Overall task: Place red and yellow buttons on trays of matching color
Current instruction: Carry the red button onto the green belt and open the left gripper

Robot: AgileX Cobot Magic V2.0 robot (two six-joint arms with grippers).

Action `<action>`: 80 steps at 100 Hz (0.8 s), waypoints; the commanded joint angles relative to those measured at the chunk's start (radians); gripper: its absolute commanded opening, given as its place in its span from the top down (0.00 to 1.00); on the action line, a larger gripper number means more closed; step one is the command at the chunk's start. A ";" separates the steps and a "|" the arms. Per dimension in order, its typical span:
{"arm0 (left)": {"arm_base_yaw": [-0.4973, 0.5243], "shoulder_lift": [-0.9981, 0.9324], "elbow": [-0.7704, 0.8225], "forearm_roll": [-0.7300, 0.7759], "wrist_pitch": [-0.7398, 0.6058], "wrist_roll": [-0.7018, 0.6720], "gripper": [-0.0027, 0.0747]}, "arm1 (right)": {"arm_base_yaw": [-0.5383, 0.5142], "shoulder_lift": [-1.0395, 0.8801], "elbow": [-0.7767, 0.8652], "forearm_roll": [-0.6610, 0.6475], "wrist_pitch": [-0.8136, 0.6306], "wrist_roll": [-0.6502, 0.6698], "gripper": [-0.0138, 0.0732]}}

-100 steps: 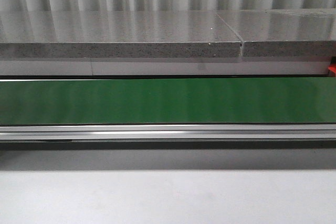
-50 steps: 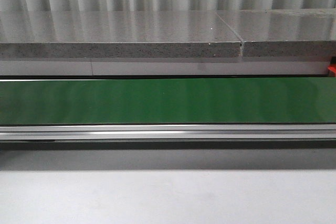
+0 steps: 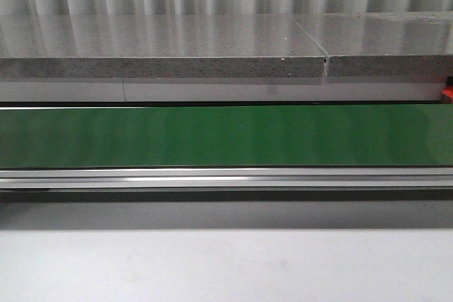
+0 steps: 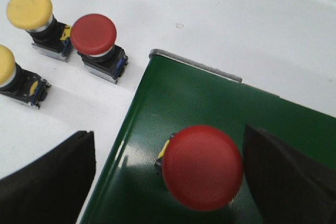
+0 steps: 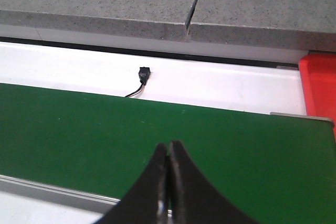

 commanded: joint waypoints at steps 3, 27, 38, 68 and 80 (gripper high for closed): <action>-0.008 -0.081 -0.024 0.006 -0.041 0.001 0.24 | 0.000 -0.005 -0.025 0.017 -0.058 -0.006 0.92; 0.020 -0.157 -0.054 0.077 -0.019 0.002 0.24 | 0.000 -0.005 -0.025 0.017 -0.058 -0.006 0.92; 0.068 -0.155 -0.074 0.098 0.009 0.002 0.24 | 0.000 -0.005 -0.025 0.017 -0.058 -0.006 0.92; 0.245 -0.092 -0.074 0.089 0.002 0.002 0.24 | 0.000 -0.005 -0.025 0.017 -0.058 -0.006 0.92; 0.282 -0.036 -0.074 0.082 -0.009 0.002 0.24 | 0.000 -0.005 -0.025 0.017 -0.058 -0.006 0.92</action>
